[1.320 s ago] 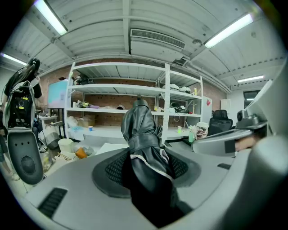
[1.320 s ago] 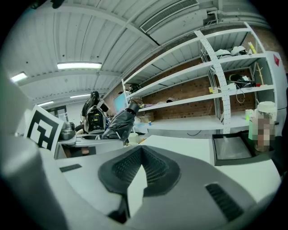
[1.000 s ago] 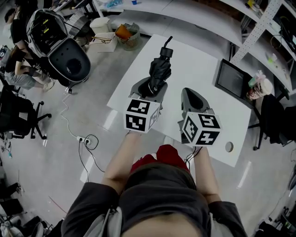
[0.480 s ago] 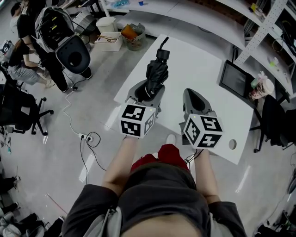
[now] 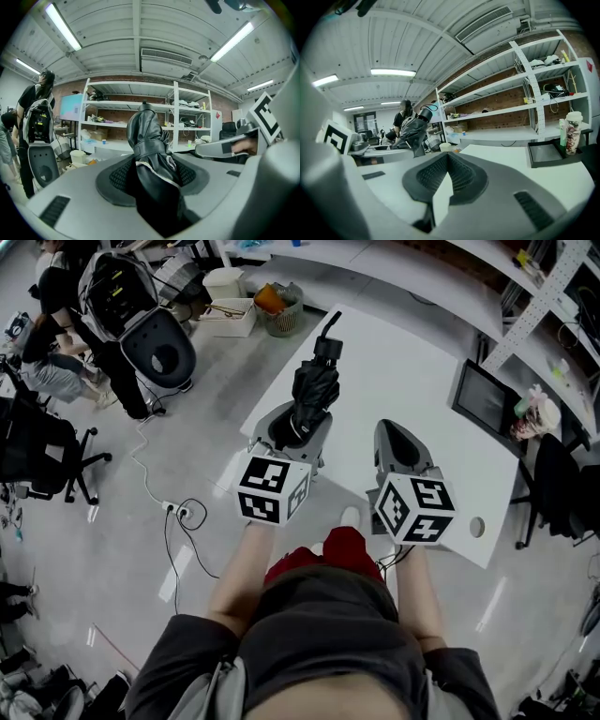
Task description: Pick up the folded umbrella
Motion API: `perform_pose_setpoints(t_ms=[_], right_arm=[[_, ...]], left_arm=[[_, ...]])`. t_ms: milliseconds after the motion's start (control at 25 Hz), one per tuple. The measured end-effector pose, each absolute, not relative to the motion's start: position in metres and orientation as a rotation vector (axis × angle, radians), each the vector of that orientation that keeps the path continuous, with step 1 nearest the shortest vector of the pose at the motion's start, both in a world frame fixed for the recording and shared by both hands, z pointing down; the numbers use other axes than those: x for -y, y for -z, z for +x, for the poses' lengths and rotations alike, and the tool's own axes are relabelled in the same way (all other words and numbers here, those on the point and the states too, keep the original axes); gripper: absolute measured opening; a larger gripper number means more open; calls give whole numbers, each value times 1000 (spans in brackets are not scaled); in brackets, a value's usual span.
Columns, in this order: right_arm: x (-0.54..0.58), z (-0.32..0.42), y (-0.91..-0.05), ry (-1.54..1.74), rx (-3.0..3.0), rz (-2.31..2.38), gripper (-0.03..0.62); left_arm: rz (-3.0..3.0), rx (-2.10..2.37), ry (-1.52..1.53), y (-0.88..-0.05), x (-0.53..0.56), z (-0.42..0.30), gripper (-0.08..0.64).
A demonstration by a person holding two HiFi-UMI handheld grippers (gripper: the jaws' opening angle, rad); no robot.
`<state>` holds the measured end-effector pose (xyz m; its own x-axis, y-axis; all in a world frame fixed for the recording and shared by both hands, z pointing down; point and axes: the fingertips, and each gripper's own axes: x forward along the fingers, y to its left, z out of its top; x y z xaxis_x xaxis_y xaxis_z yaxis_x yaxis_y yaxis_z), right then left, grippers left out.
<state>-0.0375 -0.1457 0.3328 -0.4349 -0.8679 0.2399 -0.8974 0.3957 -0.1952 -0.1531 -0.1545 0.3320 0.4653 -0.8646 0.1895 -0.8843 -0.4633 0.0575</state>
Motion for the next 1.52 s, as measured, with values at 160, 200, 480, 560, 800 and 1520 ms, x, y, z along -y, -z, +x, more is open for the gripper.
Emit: perform_pose_setpoints(t_ms=[160, 200, 480, 560, 800, 1520], right_arm=[[138, -43, -330, -441, 2553, 1606, 18], [135, -45, -330, -439, 2556, 1604, 18], [128, -58, -330, -433, 2576, 1563, 18], [127, -61, -330, -432, 2585, 1545, 18], [123, -73, -328, -408, 2609, 1478, 18], [103, -116, -326, -335, 2675, 1339, 18]], left_arm=[[2552, 1560, -193, -330, 143, -164, 215], [2550, 1564, -194, -330, 140, -166, 215], [2529, 1605, -179, -329, 129, -185, 215], [2520, 1621, -180, -328, 127, -188, 215], [2486, 1669, -176, -326, 117, -202, 215], [2378, 1780, -151, -330, 85, -248, 215]])
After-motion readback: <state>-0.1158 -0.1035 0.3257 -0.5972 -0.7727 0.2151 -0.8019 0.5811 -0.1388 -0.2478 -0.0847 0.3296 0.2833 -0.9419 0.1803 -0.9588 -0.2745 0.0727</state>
